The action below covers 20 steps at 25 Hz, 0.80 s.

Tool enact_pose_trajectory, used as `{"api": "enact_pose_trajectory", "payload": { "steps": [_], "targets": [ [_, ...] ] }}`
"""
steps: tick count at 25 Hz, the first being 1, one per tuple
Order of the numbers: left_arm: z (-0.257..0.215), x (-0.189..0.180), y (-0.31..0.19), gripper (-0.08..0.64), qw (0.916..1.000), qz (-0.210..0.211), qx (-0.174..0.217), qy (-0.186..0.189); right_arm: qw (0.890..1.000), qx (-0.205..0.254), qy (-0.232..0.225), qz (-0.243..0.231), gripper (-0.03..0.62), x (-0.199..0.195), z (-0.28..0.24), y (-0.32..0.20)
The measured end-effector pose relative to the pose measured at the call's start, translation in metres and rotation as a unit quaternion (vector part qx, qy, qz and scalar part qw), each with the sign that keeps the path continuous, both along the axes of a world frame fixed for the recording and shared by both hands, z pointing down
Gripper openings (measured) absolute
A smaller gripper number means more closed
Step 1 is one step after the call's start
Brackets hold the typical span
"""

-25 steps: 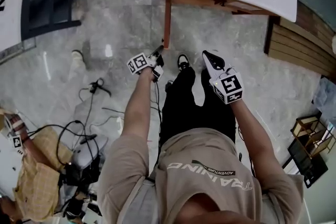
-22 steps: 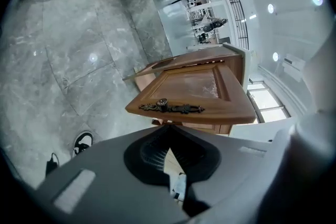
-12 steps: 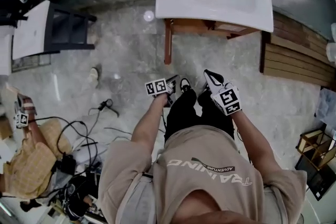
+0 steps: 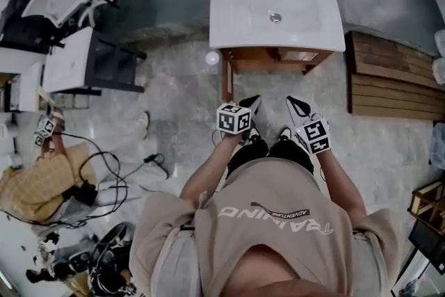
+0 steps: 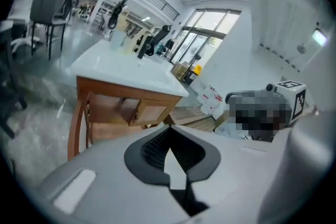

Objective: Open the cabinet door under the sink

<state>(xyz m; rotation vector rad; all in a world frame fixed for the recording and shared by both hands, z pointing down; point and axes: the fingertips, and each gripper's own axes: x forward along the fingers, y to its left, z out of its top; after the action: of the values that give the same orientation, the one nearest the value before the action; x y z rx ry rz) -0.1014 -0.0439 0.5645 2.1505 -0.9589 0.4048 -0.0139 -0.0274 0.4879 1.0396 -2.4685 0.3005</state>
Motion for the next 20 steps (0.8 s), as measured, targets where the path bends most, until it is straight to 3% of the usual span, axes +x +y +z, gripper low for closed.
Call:
{"api": "enact_pose_trajectory", "payload": {
  "steps": [4, 9, 14, 20],
  "targets": [
    [-0.071, 0.029, -0.018, 0.012, 0.9956, 0.031, 0.087, -0.019, 0.999, 0.039, -0.021, 0.024, 0.002, 0.021, -0.044, -0.018],
    [-0.136, 0.048, -0.036, 0.014, 0.9751, 0.069, 0.194, -0.083, 0.995, 0.087, -0.037, 0.041, 0.002, 0.040, -0.090, -0.039],
    [-0.185, 0.053, -0.045, 0.014, 0.9605, 0.080, 0.249, -0.095, 0.990, 0.130, -0.041, 0.041, 0.002, 0.047, -0.122, -0.042],
    [-0.225, 0.053, -0.065, 0.014, 0.9514, 0.058, 0.290, -0.086, 0.984, 0.148, -0.081, 0.049, 0.002, 0.054, -0.150, -0.049]
  ]
}}
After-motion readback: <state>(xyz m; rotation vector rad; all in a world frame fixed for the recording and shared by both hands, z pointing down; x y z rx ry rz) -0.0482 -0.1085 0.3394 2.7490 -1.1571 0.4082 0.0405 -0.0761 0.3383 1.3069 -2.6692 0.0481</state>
